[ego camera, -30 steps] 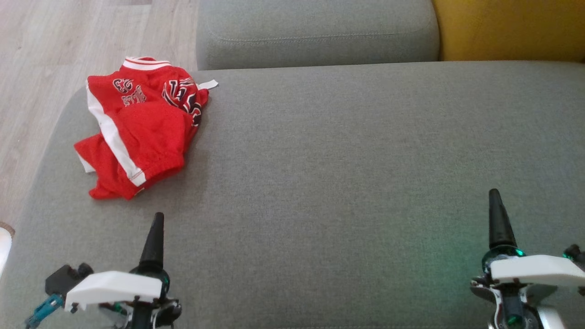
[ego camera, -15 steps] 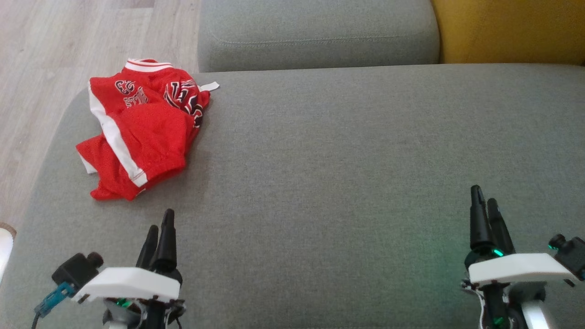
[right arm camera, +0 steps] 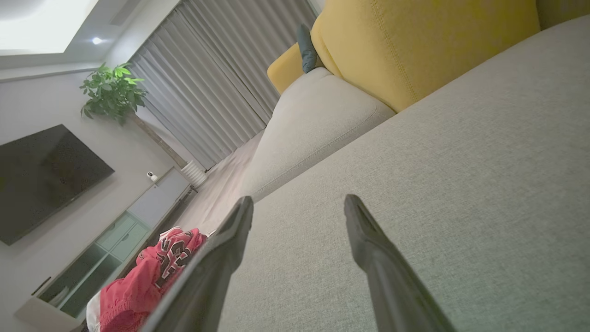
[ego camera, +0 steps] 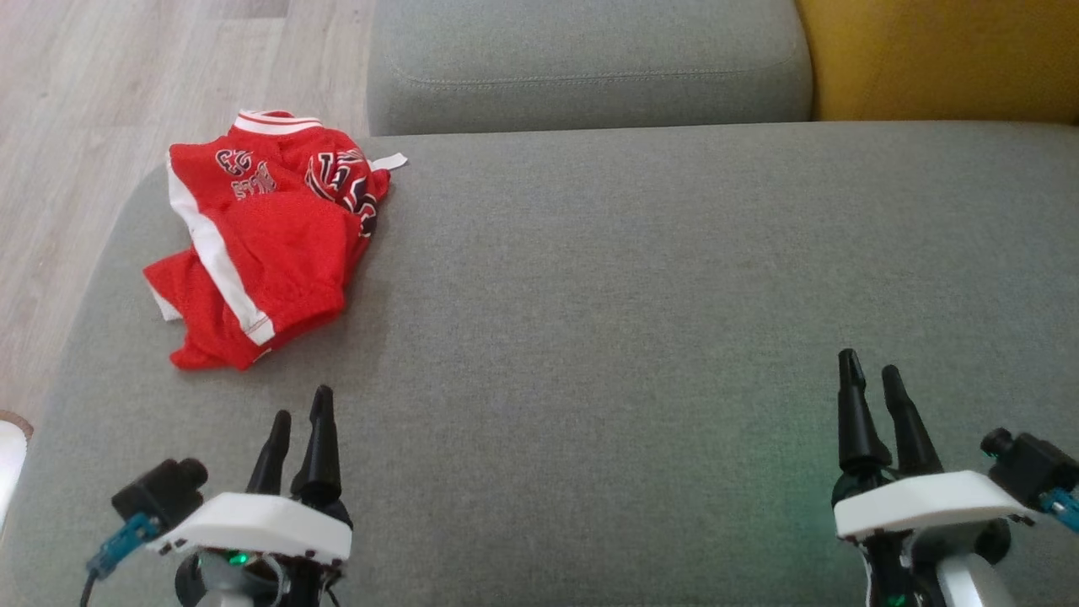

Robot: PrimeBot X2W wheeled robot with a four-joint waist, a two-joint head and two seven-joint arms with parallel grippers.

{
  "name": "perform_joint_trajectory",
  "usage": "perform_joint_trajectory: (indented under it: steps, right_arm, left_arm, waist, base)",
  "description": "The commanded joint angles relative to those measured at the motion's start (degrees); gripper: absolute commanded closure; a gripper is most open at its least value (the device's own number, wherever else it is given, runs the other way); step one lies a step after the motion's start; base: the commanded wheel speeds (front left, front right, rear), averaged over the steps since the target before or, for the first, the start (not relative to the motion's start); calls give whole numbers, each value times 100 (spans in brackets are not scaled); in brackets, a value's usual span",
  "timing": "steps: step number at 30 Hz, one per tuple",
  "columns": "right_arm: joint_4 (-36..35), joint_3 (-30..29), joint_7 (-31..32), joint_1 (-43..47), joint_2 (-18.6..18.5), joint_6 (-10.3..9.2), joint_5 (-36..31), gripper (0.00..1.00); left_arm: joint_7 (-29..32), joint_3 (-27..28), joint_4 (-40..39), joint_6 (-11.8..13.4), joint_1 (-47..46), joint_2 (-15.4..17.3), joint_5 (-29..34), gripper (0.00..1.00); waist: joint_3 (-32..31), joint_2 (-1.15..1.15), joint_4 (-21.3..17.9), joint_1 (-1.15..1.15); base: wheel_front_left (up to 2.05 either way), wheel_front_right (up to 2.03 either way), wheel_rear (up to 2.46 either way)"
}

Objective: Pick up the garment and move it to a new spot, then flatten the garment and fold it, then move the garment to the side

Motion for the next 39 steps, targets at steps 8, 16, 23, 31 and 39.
perform_joint_trajectory:
  steps: [8, 16, 23, 31, 39]
  right_arm:
    - [-92, 151, -214, -221, -45, 31, -837, 0]
    - [-59, 203, -332, -238, -48, 33, -1365, 0]
    - [-95, 231, -451, -251, -52, 36, -1879, 0]
    - [-161, 311, -602, -260, -56, 39, -2532, 0]
    - [-205, 367, -737, -275, -60, 42, -3078, 0]
  left_arm:
    - [-216, 75, -227, 83, -150, 84, 746, 0]
    - [-335, 35, -265, 113, -105, 90, 1215, 0]
    - [-454, 2, -284, 133, -71, 95, 1674, 0]
    - [-607, -65, -283, 169, -47, 103, 2271, 0]
    - [-743, -102, -287, 231, -54, 109, 2768, 0]
  waist:
    - [-21, 0, 5, 0]
    - [-39, 0, 5, 0]
    - [-43, 0, 7, 0]
    - [-38, 0, 20, 0]
    - [-41, 0, 34, 0]
  base:
    - [0, 0, 0]
    - [0, 0, 0]
    - [0, 0, 0]
    - [0, 0, 0]
    - [0, 0, 0]
